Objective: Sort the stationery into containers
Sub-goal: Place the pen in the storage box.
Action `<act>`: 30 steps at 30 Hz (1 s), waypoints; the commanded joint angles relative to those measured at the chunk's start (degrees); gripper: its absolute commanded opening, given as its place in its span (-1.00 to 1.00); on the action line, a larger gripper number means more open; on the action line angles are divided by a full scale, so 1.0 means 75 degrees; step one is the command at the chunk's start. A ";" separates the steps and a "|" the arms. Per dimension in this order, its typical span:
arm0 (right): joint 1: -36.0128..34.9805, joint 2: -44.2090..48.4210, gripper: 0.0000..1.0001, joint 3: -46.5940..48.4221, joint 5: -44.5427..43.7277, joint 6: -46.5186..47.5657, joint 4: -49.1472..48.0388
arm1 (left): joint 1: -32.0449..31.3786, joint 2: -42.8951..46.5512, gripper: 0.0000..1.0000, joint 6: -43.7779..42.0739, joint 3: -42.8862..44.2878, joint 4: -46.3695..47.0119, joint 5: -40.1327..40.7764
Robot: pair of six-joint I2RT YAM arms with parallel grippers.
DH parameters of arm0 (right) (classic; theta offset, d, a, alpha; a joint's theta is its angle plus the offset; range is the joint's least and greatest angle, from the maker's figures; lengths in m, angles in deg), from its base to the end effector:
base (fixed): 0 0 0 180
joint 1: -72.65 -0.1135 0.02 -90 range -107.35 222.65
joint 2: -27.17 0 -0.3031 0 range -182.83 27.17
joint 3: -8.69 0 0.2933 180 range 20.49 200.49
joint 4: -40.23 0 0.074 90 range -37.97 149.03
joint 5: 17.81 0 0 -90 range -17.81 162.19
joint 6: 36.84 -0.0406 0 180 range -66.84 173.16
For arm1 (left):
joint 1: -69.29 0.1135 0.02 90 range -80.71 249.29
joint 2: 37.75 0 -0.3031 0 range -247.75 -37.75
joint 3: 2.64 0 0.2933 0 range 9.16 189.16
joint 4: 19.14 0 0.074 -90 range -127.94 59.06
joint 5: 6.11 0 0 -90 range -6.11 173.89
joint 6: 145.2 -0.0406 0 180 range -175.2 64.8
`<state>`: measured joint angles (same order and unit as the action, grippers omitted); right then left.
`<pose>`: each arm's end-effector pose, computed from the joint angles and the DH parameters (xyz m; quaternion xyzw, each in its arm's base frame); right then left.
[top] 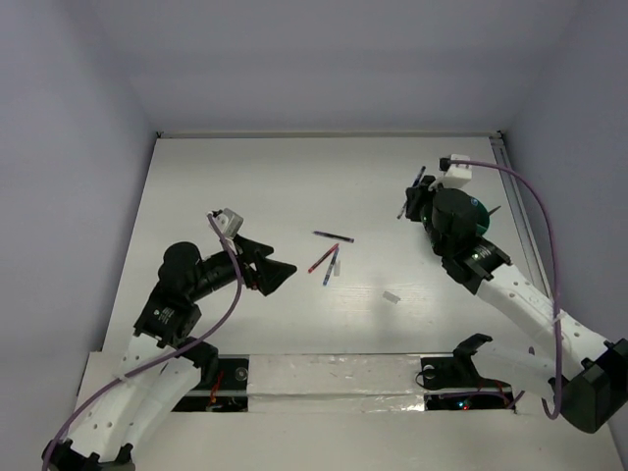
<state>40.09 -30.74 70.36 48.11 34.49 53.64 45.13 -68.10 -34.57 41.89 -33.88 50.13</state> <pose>0.2290 0.1266 0.3709 0.0432 0.7581 0.1290 0.6378 0.1281 -0.0822 0.3374 0.2252 0.6733 -0.4473 0.5439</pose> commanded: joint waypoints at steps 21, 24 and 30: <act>0.1177 -0.2461 -1.00 -0.0766 -0.4221 0.3921 -0.2992 | -0.0540 0.1245 0.98 -0.0089 0.0323 -0.0100 0.0845; 0.1177 -0.2532 -1.00 -0.0812 -0.4044 0.3640 -0.2921 | -0.0622 0.1269 0.98 -0.0089 0.0323 -0.0100 0.0868; 0.1177 -0.2720 -1.00 -0.1071 -0.3669 0.3160 -0.2922 | -0.0622 0.1269 0.98 -0.0089 0.0335 -0.0135 0.0939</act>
<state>48.71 -50.07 62.82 19.63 61.52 34.84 40.78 -59.25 -34.75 41.92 -36.35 56.60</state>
